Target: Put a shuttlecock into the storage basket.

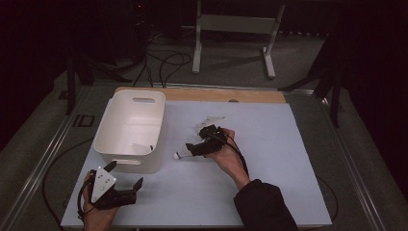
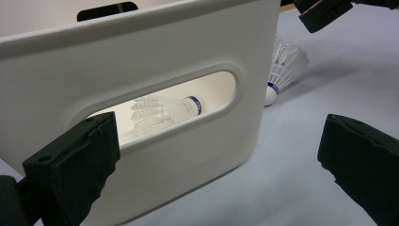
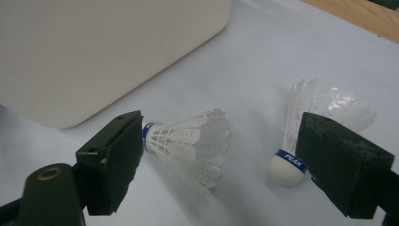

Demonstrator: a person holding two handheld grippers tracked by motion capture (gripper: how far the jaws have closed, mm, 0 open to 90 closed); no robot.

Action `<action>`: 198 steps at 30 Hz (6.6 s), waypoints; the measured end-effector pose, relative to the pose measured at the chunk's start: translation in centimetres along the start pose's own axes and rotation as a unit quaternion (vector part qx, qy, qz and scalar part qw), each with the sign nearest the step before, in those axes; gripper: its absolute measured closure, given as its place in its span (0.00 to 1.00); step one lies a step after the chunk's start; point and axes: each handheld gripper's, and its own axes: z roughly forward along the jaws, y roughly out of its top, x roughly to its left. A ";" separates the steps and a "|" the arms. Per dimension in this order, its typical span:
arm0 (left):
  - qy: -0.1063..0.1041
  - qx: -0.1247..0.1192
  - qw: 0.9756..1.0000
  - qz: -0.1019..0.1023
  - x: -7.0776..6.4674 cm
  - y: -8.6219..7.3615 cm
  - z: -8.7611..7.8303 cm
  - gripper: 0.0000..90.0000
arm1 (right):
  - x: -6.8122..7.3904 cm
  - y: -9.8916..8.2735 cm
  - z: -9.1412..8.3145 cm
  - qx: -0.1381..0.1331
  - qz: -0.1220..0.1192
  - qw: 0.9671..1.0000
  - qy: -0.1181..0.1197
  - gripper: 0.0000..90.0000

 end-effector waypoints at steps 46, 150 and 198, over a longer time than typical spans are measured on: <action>0.000 0.000 1.000 0.000 0.0 0.0 0.0 0.00 | 0.8 -0.9 1.7 0.029 -0.007 0.999 0.022 0.21; -0.001 0.001 1.000 0.002 0.0 0.0 0.1 0.00 | 3.6 0.5 0.4 0.017 -0.062 0.996 0.064 0.99; -0.001 0.001 1.000 0.003 -0.1 0.0 0.1 0.00 | 3.4 1.3 -1.0 -0.002 -0.048 0.998 0.046 0.99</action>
